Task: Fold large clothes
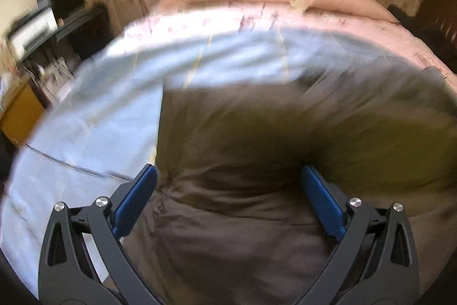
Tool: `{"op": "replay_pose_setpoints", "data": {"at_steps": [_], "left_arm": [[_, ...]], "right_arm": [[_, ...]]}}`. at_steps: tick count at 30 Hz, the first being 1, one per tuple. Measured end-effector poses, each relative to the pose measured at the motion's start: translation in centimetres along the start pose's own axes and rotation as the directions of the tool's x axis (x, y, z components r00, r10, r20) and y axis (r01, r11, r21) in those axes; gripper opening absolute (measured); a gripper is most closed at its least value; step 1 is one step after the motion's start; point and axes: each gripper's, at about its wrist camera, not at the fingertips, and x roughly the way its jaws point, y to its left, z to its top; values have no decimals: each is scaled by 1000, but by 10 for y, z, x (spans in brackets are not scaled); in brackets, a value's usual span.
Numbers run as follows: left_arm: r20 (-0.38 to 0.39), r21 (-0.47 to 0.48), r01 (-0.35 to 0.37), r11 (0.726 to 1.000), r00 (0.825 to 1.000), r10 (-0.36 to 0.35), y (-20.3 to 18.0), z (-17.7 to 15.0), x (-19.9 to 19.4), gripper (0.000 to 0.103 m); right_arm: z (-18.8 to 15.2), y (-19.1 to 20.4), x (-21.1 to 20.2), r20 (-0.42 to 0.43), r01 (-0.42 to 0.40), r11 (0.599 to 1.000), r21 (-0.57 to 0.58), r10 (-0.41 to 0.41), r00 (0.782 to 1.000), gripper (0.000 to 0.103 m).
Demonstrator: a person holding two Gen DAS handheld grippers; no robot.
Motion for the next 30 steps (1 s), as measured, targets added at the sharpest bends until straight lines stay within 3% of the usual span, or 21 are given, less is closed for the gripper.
{"op": "replay_pose_setpoints", "data": {"at_steps": [2, 3, 5, 7, 8, 9, 11, 12, 14, 15, 18, 21, 24, 26, 30], "left_arm": [[65, 3, 126, 992, 990, -126, -31, 8, -47, 101], [60, -2, 142, 990, 988, -142, -45, 7, -58, 101], [51, -44, 179, 983, 983, -177, -85, -4, -86, 101], [57, -24, 230, 973, 972, -228, -118, -21, -103, 101], [23, 26, 203, 979, 979, -203, -146, -36, -105, 101], [-6, 60, 174, 983, 985, -174, -162, -47, -103, 101], [-58, 115, 111, 987, 993, -105, -195, -86, -87, 101], [-57, 124, 79, 989, 996, -73, -200, -101, -82, 101], [25, 141, 6, 990, 1000, -10, -203, -133, -79, 101], [82, 140, -5, 990, 997, -7, -204, -144, -81, 101], [71, 110, 32, 993, 997, -40, -197, -142, -73, 101], [63, 92, 77, 993, 995, -83, -191, -144, -72, 101], [64, 84, 89, 992, 993, -95, -187, -145, -72, 101], [71, 87, 83, 993, 994, -89, -188, -144, -69, 101], [77, 88, 82, 993, 993, -88, -190, -142, -67, 101]], "right_arm": [[-1, -41, -28, -9, -5, 992, 125, 7, 1000, 102], [-3, -59, -38, -14, 11, 985, 173, -9, 1000, 102], [-10, -114, -67, 10, 108, 943, 316, -117, 993, 102], [-18, -159, -91, 18, 253, 871, 420, -287, 958, 102], [-20, -185, -103, 18, 302, 822, 483, -354, 935, 102], [-21, -199, -109, 28, 313, 798, 515, -380, 925, 102], [-20, -243, -128, 49, 359, 725, 587, -475, 878, 102], [-19, -258, -133, 41, 375, 700, 607, -499, 866, 102], [-19, -295, -145, -6, 428, 597, 679, -578, 816, 102], [-23, -310, -150, -6, 411, 562, 718, -585, 811, 102], [-34, -335, -150, 11, 331, 514, 791, -552, 833, 102], [-38, -347, -127, 32, 246, 502, 829, -483, 875, 102], [-31, -341, -111, 14, 268, 513, 815, -480, 877, 102], [-26, -336, -104, 54, 235, 524, 818, -478, 876, 102], [-10, -340, -95, 92, 182, 508, 842, -467, 879, 102]]}}
